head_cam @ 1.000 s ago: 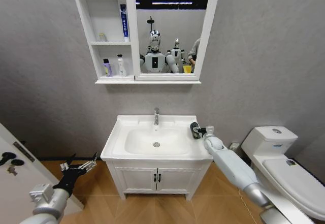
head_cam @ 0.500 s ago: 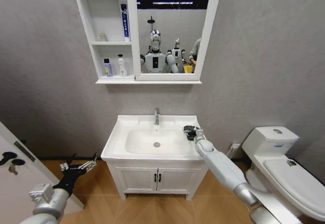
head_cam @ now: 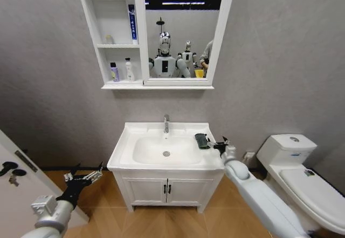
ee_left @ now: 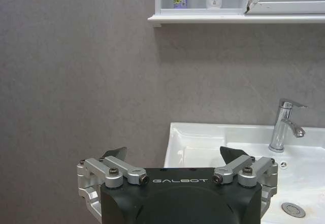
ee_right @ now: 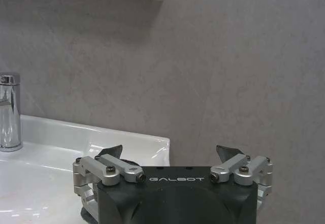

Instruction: Move facial cleanser and shampoo from washbasin to cabinet, then wipe washbasin with towel.

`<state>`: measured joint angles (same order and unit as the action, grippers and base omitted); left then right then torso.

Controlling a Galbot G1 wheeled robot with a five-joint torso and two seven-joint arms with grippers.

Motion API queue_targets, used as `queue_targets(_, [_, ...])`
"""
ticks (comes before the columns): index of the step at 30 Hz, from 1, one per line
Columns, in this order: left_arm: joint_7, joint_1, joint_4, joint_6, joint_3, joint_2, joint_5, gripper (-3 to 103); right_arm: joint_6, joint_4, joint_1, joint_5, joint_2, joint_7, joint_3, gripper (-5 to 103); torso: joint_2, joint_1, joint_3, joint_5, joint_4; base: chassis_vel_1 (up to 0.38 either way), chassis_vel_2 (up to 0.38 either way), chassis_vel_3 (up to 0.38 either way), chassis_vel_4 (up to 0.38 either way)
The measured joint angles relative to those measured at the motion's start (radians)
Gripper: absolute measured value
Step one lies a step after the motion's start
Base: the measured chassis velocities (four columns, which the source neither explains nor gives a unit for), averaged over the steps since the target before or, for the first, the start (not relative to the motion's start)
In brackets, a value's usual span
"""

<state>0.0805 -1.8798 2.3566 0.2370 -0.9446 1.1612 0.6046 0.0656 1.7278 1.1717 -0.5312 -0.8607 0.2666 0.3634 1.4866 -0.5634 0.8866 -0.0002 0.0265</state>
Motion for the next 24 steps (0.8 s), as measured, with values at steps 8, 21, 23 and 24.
queue_targets(8, [0.0, 0.0, 0.0, 0.0, 0.0, 0.0, 0.0, 100, -0.004, 0.349, 0.46, 0.024, -0.062, 0.016, 0.3, 100, 0.0, 0.0, 0.0, 0.0003, -0.0003, 0.0, 0.0, 0.0, 0.0])
queue_targets(21, [0.0, 0.0, 0.0, 0.0, 0.0, 0.0, 0.0, 100, -0.11, 0.619, 0.886, 0.2, -0.401, -0.016, 0.437, 100, 0.0, 0.0, 0.0, 0.0001, -0.0001, 0.0, 0.0, 0.0, 0.0])
queue_targets(23, [0.0, 0.0, 0.0, 0.0, 0.0, 0.0, 0.0, 100, -0.114, 0.628, 0.889, 0.254, -0.431, -0.013, 0.409, 100, 0.0, 0.0, 0.0, 0.0002, -0.0004, 0.0, 0.0, 0.0, 0.0])
queue_targets(24, [0.0, 0.0, 0.0, 0.0, 0.0, 0.0, 0.0, 100, -0.114, 0.628, 0.889, 0.254, -0.431, -0.013, 0.409, 100, 0.0, 0.0, 0.0, 0.0002, -0.0004, 0.0, 0.0, 0.0, 0.0])
